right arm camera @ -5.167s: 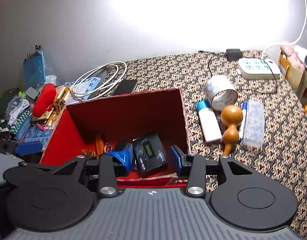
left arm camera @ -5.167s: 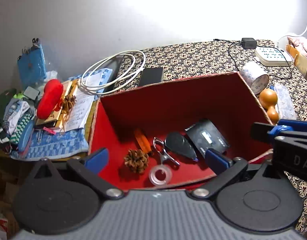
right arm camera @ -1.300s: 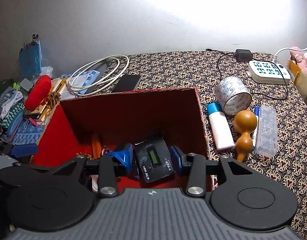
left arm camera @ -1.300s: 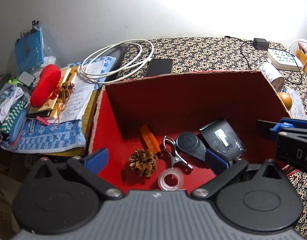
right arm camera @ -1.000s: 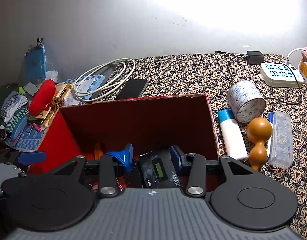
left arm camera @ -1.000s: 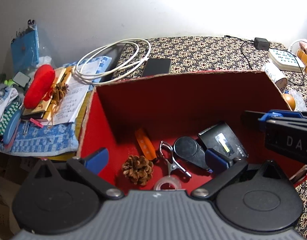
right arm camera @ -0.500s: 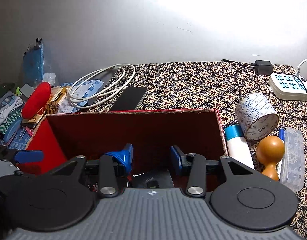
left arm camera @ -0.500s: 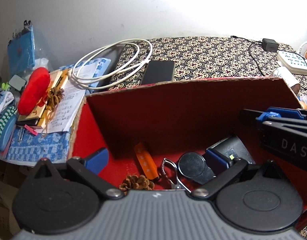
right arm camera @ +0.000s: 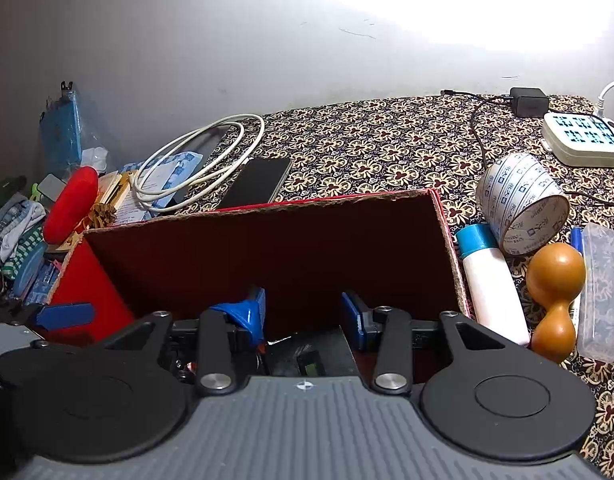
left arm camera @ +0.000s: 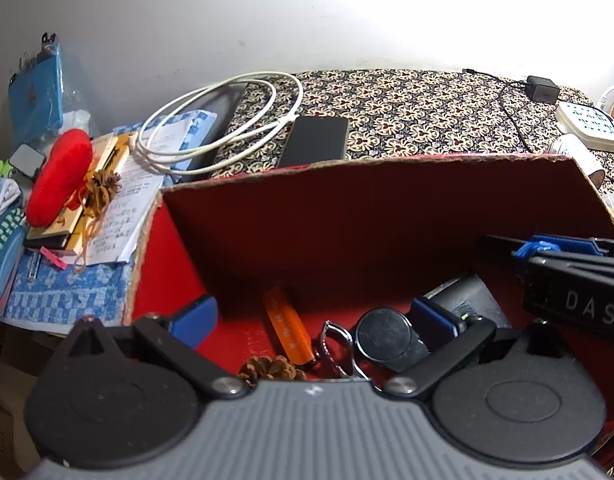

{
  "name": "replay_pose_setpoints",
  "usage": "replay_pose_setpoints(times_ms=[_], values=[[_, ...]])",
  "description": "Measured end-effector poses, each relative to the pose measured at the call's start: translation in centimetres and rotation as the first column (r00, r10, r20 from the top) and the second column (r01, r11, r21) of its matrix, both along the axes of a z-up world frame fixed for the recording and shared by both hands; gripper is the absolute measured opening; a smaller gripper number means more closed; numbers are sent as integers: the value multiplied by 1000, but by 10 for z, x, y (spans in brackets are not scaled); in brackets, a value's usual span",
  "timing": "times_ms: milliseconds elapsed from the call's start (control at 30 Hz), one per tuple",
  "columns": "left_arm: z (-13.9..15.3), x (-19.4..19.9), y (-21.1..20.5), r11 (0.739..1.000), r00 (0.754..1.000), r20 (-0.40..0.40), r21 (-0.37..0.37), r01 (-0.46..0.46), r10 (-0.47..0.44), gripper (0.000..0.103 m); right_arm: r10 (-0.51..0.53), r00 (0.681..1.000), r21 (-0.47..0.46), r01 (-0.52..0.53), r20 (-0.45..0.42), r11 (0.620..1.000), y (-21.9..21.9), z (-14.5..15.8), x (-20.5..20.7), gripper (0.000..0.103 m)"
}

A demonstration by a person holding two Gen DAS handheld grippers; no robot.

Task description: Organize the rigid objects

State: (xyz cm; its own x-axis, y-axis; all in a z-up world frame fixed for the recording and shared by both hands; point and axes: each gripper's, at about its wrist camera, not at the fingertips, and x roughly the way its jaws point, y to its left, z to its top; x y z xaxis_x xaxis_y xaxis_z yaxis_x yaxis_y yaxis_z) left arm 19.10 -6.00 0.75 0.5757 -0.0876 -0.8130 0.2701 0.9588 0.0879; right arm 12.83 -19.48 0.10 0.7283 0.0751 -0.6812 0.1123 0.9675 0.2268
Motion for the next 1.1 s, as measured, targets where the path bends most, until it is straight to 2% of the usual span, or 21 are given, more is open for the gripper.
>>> replay_pose_setpoints(times_ms=[233, 567, 1100], values=[[-1, 0, -4, 1000, 1000, 19, 28, 10, -11, 103, 12, 1000, -23, -12, 12, 1000, -1, -1, 3, 24], [-3, 2, -4, 999, 1000, 7, 26, 19, -20, 102, 28, 999, 38, -27, -21, 999, -6, -5, 6, 23], [-3, 2, -5, 998, 1000, 14, 52, 19, -20, 102, 27, 999, 29, -26, -35, 999, -6, -6, 8, 22]])
